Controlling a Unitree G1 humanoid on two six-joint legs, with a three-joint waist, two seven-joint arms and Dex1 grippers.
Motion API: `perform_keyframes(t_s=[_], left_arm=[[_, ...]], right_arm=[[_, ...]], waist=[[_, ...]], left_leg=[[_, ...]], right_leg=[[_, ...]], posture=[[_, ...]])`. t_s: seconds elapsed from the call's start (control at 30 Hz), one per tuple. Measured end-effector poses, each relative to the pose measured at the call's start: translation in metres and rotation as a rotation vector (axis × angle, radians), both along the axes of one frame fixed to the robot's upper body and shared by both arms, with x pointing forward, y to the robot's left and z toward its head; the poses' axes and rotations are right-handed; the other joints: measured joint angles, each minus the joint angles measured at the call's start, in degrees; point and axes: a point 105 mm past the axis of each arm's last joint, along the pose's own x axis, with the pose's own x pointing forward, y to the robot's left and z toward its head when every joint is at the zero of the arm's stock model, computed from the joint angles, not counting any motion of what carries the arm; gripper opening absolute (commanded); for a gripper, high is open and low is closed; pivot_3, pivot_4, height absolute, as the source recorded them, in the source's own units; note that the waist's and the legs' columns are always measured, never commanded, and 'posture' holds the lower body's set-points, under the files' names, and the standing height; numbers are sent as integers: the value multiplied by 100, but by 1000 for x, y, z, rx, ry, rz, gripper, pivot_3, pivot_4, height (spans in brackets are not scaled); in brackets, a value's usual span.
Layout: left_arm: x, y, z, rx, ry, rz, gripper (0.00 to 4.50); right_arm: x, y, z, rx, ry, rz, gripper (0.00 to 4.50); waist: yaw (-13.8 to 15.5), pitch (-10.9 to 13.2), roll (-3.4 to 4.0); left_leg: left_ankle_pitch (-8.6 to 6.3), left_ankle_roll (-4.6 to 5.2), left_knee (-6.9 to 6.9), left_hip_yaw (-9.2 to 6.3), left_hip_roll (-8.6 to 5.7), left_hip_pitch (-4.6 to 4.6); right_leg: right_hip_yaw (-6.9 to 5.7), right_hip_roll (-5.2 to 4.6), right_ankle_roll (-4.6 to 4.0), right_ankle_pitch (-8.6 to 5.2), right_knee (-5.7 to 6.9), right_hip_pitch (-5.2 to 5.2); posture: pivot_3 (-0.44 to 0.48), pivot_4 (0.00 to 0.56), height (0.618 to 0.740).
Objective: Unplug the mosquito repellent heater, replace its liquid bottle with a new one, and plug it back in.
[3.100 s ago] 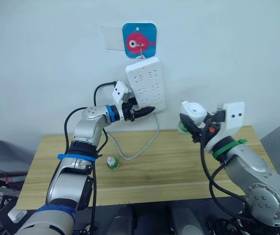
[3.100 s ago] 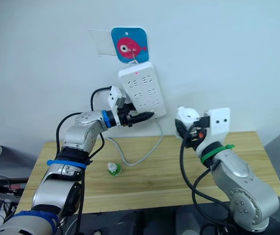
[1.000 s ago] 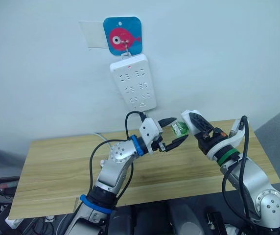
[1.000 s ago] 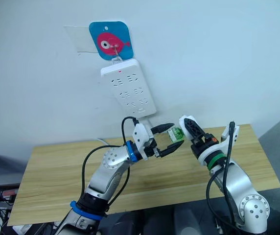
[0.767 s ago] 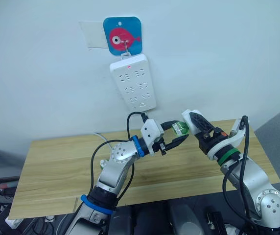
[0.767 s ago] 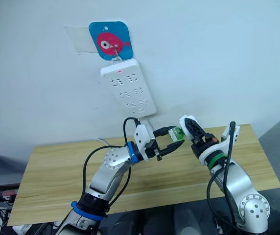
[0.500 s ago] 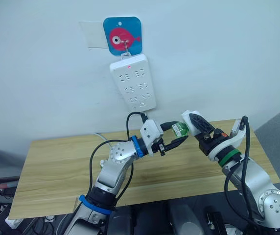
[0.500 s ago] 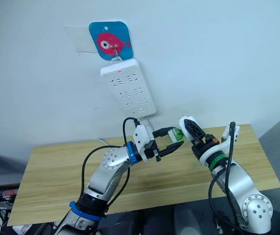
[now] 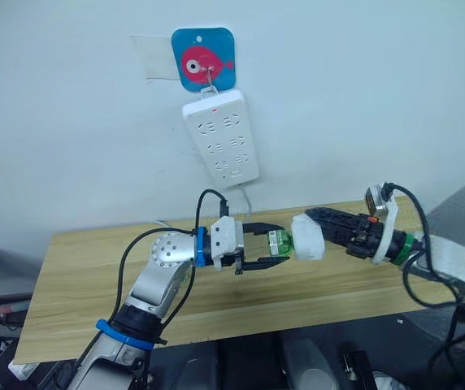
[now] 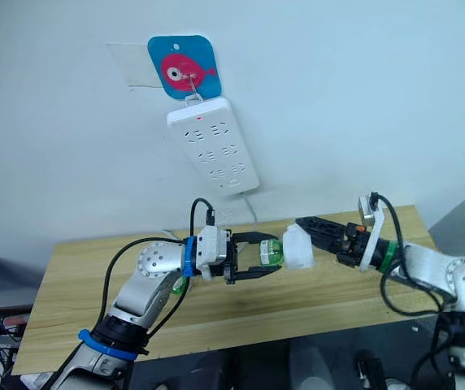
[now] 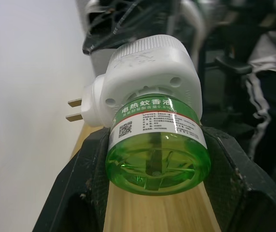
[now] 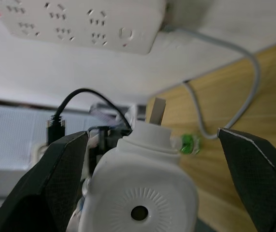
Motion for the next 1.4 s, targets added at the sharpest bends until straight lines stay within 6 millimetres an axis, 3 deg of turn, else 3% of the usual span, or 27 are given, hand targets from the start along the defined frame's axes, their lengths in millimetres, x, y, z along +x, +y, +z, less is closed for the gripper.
perform_keyframes(t_s=[0.23,0.8,0.9,1.0,1.27,1.33,1.4], left_arm=[[-5,-1,5,-10,-86,-33,2269],[-2,-7,7,-19,-101,-15,2269],[-2,-8,7,-20,-101,-16,2269],[-3,-10,6,-17,-104,-19,2269],[-3,-11,4,-7,-85,-24,2269],[-3,-11,2,-13,3,-25,2269],[-6,-12,3,-35,242,-49,2269]], right_arm=[[-24,2,2,-28,85,251,4476],[-21,10,-1,-15,94,264,4476],[-20,10,-3,-30,91,249,3938],[-20,10,-5,-38,97,242,3018],[-22,10,-9,-39,105,240,3013],[-23,9,-9,-45,103,237,3013],[-25,8,-5,-77,75,243,3013]], waist=[[47,0,0],[164,2,-3],[164,2,-3],[165,3,-5],[166,5,-6],[165,10,-6],[155,16,-6]], left_leg=[[-7,11,21,-3,1,-8],[-13,17,45,-3,0,-17],[-13,18,46,-3,0,-17],[-13,18,46,-3,0,-17],[-14,18,46,-3,0,-17],[-14,19,46,-4,0,-18],[-14,19,48,-10,0,-20]], right_leg=[[-4,-2,0,0,-1,0],[-2,-5,11,7,0,0],[-2,-5,11,7,0,0],[-2,-4,11,7,0,0],[-2,-5,11,7,1,0],[-1,-5,11,7,1,0],[-6,-4,11,6,3,-1]], posture=[[-177,227,740],[-175,243,740],[-176,245,740],[-176,249,740],[-178,255,740],[-177,251,740],[-173,244,740]])
